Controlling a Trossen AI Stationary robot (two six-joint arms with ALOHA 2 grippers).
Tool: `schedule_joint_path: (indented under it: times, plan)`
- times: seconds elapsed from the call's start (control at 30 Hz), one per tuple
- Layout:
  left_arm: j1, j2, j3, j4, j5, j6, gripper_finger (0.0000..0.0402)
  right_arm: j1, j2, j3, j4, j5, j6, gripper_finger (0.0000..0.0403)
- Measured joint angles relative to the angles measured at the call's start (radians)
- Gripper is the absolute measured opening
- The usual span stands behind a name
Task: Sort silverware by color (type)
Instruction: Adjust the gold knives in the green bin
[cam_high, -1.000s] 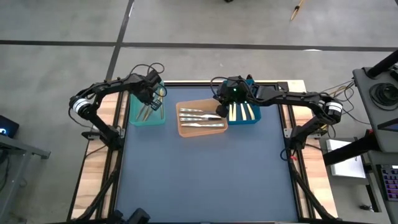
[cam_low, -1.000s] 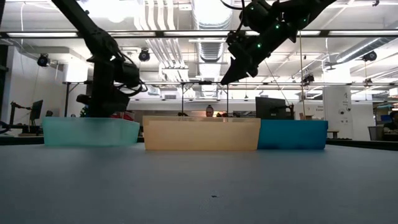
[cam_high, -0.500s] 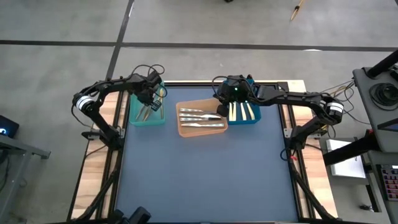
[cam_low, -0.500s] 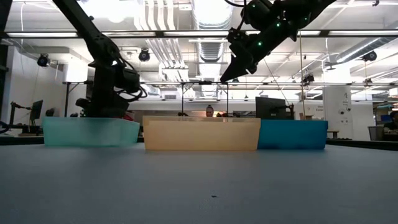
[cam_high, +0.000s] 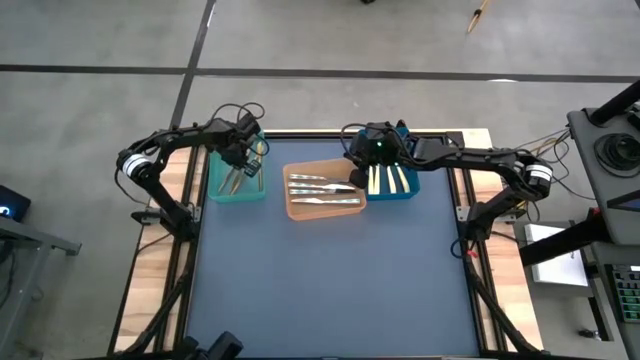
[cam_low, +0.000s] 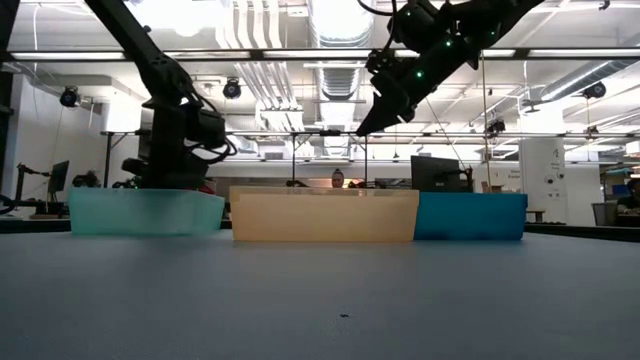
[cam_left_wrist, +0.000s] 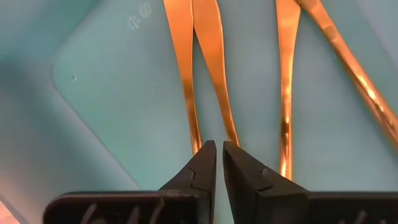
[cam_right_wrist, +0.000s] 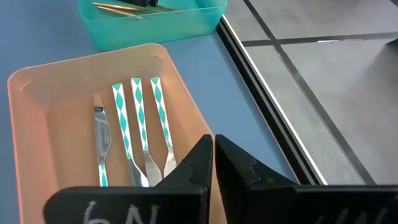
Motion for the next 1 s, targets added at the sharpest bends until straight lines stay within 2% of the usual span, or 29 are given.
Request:
schedule_joint_path:
  times: [0.43, 1.0]
  plan:
    - [0.000, 0.000, -0.009, 0.053, -0.009, 0.002, 0.0063, 0.000, 0.000, -0.004, 0.000, 0.000, -0.022, 0.0009]
    - [0.008, 0.000, -0.048, 0.121, -0.018, -0.022, 0.0066, -0.005, -0.011, -0.004, 0.001, 0.001, -0.053, 0.0009]
